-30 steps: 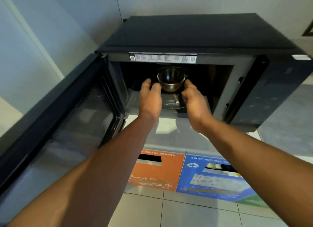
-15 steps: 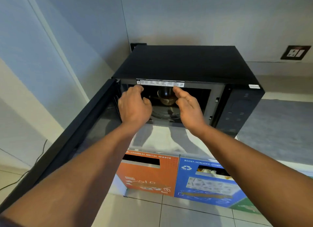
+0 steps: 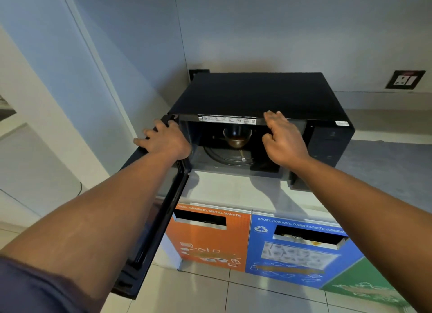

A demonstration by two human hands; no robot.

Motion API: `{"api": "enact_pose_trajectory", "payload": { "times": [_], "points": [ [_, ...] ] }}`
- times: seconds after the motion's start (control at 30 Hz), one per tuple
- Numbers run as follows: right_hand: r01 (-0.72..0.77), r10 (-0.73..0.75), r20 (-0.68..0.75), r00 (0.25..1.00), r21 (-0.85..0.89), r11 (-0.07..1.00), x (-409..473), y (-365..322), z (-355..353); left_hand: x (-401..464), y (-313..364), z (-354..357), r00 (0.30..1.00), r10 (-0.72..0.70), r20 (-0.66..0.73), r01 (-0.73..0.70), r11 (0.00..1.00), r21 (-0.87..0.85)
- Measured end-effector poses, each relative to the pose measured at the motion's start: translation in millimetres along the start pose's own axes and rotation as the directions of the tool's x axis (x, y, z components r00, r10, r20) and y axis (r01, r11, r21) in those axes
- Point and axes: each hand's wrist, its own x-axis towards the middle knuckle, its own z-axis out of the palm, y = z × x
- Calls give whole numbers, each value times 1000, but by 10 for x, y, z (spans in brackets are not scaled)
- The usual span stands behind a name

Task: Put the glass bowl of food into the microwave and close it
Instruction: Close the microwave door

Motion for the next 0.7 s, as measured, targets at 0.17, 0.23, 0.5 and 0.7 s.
{"api": "enact_pose_trajectory", "payload": {
  "times": [0.17,0.23,0.5,0.7],
  "points": [
    [5,1,42,999,-144,990,37,62,-43,45,-96,-62,1000,21,16,-21,1000,20],
    [13,-2,61,998,-178,984,31,71,-64,51,-118,-81,999,35,13,-35,999,27],
    [10,-3,45,999,-152,988,71,54,-155,2,-117,-224,991,104,83,-109,992,59],
    [-59,66,56,996,-121,991,102,-1,-237,-12,-14,-210,980,178,89,-186,978,93]
  ]
}}
